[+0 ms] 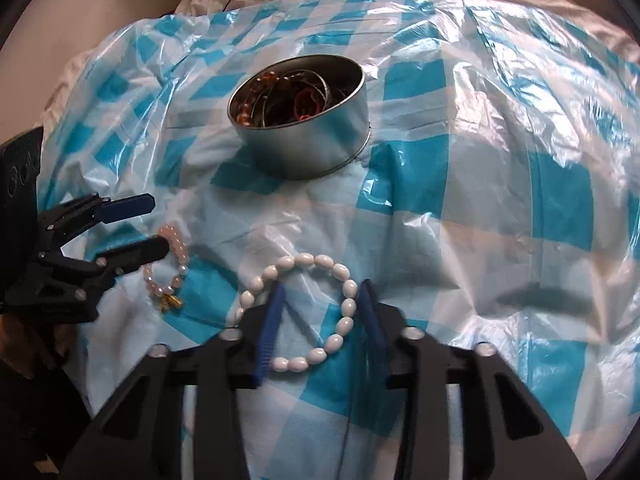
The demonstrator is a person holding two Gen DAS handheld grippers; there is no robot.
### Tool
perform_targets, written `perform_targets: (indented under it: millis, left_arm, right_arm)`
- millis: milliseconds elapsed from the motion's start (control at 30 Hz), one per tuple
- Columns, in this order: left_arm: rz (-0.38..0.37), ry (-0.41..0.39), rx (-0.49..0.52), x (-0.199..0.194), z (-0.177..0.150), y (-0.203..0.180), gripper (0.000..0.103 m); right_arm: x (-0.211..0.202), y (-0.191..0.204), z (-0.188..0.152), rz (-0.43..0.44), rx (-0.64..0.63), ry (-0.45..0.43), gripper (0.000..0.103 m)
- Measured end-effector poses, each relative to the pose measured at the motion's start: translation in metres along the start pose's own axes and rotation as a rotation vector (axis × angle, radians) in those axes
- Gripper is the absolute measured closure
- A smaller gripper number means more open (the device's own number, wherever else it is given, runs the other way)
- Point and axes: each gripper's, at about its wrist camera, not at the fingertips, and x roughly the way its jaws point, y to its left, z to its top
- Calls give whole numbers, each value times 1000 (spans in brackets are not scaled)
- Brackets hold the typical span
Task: Organize jewelry
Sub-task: 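Grasp the pale bead bracelet with the left tool while the right tool grasps the white bead bracelet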
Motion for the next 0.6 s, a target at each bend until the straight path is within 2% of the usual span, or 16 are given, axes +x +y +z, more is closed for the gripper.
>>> perform_targets:
  millis: [33, 67, 133, 200, 300, 467, 600]
  left_arm:
    - [-6, 11, 16, 2, -1, -3, 57]
    - [-12, 30, 47, 4, -3, -8, 63]
    - [-7, 40, 83, 5, -4, -14, 86]
    - [-20, 40, 87, 3, -3, -15, 95]
    - [-22, 28, 86, -1, -3, -16, 96]
    - [-57, -11, 59, -12, 2, -12, 96]
    - [-65, -36, 49, -19, 5, -10, 96]
  right_arm:
    - [0, -1, 0, 12, 6, 0, 91]
    - [-1, -2, 0, 16, 9, -7, 92]
    - [-3, -5, 2, 51, 39, -15, 94]
    - [-7, -12, 3, 103, 88, -31, 94]
    - [-12, -20, 6, 180, 151, -48, 95]
    - [-17, -25, 9, 253, 206, -67, 95]
    - [-20, -19, 10, 197, 159, -59, 95]
